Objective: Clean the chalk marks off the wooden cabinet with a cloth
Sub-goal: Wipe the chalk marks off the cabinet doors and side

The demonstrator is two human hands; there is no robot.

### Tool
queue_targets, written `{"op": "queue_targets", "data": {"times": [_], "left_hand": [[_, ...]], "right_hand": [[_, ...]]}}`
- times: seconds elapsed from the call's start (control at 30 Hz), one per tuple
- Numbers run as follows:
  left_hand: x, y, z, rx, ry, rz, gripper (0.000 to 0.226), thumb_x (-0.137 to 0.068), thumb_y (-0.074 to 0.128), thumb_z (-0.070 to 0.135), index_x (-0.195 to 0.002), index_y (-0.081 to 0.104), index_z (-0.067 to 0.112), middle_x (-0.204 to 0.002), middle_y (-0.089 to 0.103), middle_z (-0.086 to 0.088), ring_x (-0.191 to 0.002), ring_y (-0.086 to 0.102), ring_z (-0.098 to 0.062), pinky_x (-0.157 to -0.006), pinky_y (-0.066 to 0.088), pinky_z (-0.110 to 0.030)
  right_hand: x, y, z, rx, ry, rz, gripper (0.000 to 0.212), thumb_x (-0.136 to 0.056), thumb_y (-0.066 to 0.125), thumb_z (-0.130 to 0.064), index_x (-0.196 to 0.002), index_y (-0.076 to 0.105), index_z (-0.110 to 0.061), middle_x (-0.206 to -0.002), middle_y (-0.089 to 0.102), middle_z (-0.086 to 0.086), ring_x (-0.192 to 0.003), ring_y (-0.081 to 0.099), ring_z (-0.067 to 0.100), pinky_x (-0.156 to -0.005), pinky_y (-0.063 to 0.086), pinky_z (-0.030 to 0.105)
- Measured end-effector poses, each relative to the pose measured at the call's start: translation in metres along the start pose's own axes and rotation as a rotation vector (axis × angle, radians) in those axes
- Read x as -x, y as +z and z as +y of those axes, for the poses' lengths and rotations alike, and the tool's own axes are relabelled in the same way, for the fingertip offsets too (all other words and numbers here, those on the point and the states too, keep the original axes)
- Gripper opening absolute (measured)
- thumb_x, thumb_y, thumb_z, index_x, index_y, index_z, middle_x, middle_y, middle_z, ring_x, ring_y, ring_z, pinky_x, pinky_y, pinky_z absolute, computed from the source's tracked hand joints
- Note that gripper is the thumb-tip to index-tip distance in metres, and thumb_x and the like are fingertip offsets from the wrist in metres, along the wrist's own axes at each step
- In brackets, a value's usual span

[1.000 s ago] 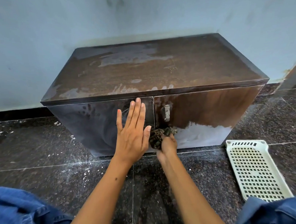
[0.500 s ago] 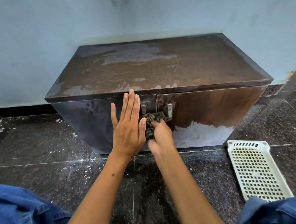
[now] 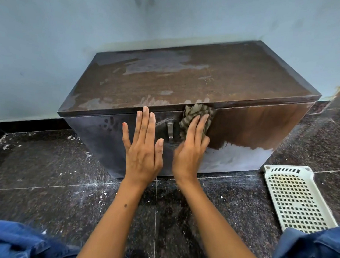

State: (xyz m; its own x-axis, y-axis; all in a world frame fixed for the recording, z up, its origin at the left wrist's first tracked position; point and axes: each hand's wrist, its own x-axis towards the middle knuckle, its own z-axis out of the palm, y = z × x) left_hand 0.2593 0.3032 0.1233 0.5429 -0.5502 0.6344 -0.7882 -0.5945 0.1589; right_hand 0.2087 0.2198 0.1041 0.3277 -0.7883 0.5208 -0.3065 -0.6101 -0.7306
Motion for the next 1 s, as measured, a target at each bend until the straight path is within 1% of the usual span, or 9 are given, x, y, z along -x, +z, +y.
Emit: {"op": "queue_targets", "data": {"times": [0.17, 0.27, 0.4, 0.43, 0.5, 0.6, 0.7, 0.83, 1.0], "left_hand": [[-0.001, 0.002, 0.002, -0.001, -0.002, 0.004, 0.06, -0.1, 0.013, 0.037, -0.146, 0.026, -0.001, -0.155, 0.021, -0.016, -0.145, 0.016, -0.023, -0.116, 0.001, -0.051], [-0.003, 0.003, 0.007, 0.022, -0.006, 0.011, 0.061, -0.1, 0.012, 0.037, -0.146, 0.025, -0.001, -0.155, 0.02, -0.016, -0.146, 0.016, -0.024, -0.116, 0.001, -0.051], [-0.006, 0.0, 0.015, 0.036, 0.0, 0.026, 0.062, -0.1, 0.011, 0.037, -0.146, 0.026, -0.002, -0.155, 0.019, -0.015, -0.145, 0.016, -0.023, -0.116, 0.001, -0.051], [-0.007, 0.0, 0.016, 0.038, -0.003, 0.029, 0.062, -0.1, 0.011, 0.038, -0.146, 0.026, -0.002, -0.155, 0.019, -0.015, -0.145, 0.016, -0.024, -0.116, 0.0, -0.051], [-0.009, 0.0, 0.018, 0.044, -0.008, 0.03, 0.062, -0.101, 0.011, 0.038, -0.146, 0.025, -0.001, -0.156, 0.019, -0.015, -0.145, 0.015, -0.024, -0.116, 0.0, -0.051], [-0.009, 0.001, 0.02, 0.035, -0.015, 0.027, 0.062, -0.101, 0.011, 0.038, -0.146, 0.025, -0.001, -0.156, 0.019, -0.015, -0.145, 0.015, -0.023, -0.116, 0.0, -0.051], [-0.006, 0.001, 0.019, 0.042, -0.012, 0.011, 0.063, -0.101, 0.009, 0.039, -0.147, 0.024, -0.001, -0.156, 0.017, -0.014, -0.146, 0.013, -0.022, -0.116, -0.002, -0.05], [-0.004, 0.0, 0.015, 0.039, -0.016, 0.011, 0.063, -0.101, 0.01, 0.039, -0.146, 0.024, -0.001, -0.156, 0.018, -0.015, -0.146, 0.014, -0.023, -0.116, -0.002, -0.049], [-0.004, 0.0, 0.012, 0.053, -0.033, 0.02, 0.062, -0.1, 0.012, 0.038, -0.147, 0.024, -0.001, -0.156, 0.017, -0.014, -0.146, 0.013, -0.022, -0.117, -0.004, -0.048]], "right_hand": [[0.012, 0.006, -0.002, -0.027, 0.057, -0.086, 0.065, -0.085, 0.04, 0.006, -0.147, 0.025, -0.003, -0.157, 0.006, 0.004, -0.1, 0.046, 0.032, -0.095, 0.038, 0.039], [0.02, 0.006, 0.001, -0.012, -0.077, -0.155, 0.056, -0.096, 0.034, -0.01, -0.149, 0.018, -0.01, -0.157, -0.002, -0.002, -0.098, 0.044, 0.026, -0.089, 0.046, 0.037], [0.028, 0.008, 0.021, 0.056, -0.158, -0.204, 0.071, -0.093, 0.054, -0.004, -0.15, 0.013, -0.013, -0.158, 0.001, -0.007, -0.095, 0.039, 0.017, -0.084, 0.049, 0.034], [0.028, 0.006, 0.018, 0.009, -0.113, -0.199, 0.07, -0.092, 0.05, 0.001, -0.15, 0.013, -0.013, -0.158, 0.002, -0.008, -0.104, 0.04, 0.018, -0.094, 0.045, 0.033], [0.025, 0.0, 0.007, -0.172, 0.013, -0.141, 0.067, -0.091, 0.04, 0.007, -0.149, 0.013, -0.013, -0.157, 0.004, -0.008, -0.134, 0.029, 0.015, -0.116, 0.014, 0.024], [0.008, -0.011, -0.009, -0.365, 0.264, 0.075, 0.063, -0.092, 0.034, 0.007, -0.149, 0.016, -0.012, -0.156, 0.003, -0.008, -0.145, 0.004, 0.004, -0.114, -0.009, 0.016], [-0.018, -0.02, -0.016, -0.451, 0.46, 0.063, 0.059, -0.096, 0.034, 0.004, -0.15, 0.014, -0.012, -0.158, 0.001, -0.006, -0.137, 0.004, -0.006, -0.116, -0.004, 0.017], [-0.016, -0.02, -0.021, -0.391, 0.356, -0.102, 0.058, -0.096, 0.035, 0.001, -0.15, 0.016, -0.012, -0.158, 0.002, -0.001, -0.107, 0.015, -0.009, -0.086, 0.003, -0.012], [0.021, 0.005, -0.002, -0.151, 0.028, -0.189, 0.065, -0.093, 0.041, 0.001, -0.15, 0.012, -0.014, -0.156, -0.005, -0.009, -0.106, 0.027, 0.011, -0.094, 0.023, 0.012]]}}
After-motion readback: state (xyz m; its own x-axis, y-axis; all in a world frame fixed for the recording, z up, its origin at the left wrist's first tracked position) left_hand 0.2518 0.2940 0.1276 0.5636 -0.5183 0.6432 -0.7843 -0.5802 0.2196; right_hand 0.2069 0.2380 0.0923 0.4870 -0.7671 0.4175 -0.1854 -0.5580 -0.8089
